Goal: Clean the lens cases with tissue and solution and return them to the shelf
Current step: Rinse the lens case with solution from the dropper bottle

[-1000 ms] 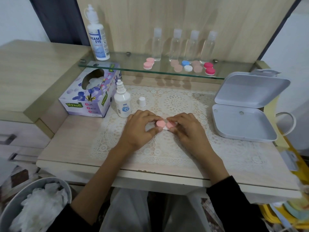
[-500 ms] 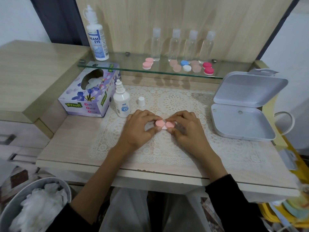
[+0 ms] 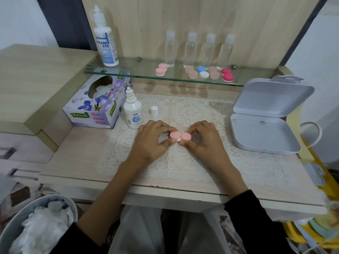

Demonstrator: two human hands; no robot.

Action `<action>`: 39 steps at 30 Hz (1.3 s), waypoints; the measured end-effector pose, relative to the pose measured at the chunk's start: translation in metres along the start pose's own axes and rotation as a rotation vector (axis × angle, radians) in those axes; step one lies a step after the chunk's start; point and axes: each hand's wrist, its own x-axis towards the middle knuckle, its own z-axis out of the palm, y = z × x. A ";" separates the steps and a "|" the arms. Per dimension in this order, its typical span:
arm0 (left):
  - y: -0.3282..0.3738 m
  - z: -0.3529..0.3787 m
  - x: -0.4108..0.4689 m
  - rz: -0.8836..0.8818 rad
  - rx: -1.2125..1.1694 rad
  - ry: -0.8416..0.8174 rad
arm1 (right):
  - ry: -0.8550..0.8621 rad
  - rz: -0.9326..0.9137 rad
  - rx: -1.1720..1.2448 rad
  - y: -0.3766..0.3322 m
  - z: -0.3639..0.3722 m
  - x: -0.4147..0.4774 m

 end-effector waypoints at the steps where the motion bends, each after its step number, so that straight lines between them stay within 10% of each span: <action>1: 0.000 0.000 0.000 0.000 0.001 -0.001 | -0.005 -0.009 -0.001 0.001 0.000 0.000; 39: 0.003 -0.001 -0.001 -0.015 -0.023 0.009 | 0.001 -0.033 0.014 0.004 0.003 -0.001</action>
